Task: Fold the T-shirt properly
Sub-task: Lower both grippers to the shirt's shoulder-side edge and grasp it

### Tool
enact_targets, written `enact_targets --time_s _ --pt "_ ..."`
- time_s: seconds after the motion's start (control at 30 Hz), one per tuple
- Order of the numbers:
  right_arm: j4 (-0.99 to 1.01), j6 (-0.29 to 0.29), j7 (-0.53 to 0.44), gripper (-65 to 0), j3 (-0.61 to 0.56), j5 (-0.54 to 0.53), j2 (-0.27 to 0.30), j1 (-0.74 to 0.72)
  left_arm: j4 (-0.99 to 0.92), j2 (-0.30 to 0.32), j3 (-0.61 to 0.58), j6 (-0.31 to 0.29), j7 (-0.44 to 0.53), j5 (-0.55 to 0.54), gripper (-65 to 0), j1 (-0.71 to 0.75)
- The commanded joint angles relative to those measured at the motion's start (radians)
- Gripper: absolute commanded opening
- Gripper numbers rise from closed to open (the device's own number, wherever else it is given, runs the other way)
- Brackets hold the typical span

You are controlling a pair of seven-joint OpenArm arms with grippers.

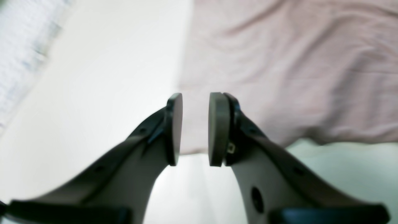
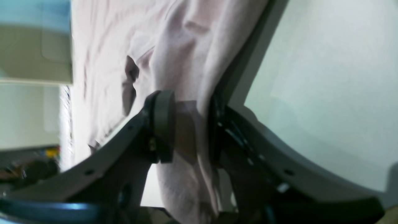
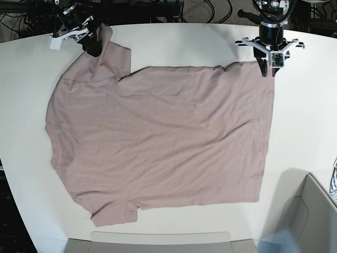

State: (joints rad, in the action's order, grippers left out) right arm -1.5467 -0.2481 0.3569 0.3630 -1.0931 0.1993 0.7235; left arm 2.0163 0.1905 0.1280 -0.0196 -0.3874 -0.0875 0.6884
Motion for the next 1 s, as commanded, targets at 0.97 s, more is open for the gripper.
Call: enact_targets --time_s 0.97 --pt "-0.001 0.042 0.026 -47.5 0.005 0.047 0.050 0.011 -0.409 0.169 0.201 -0.156 -0.331 -0.654 -41.0 -0.217"
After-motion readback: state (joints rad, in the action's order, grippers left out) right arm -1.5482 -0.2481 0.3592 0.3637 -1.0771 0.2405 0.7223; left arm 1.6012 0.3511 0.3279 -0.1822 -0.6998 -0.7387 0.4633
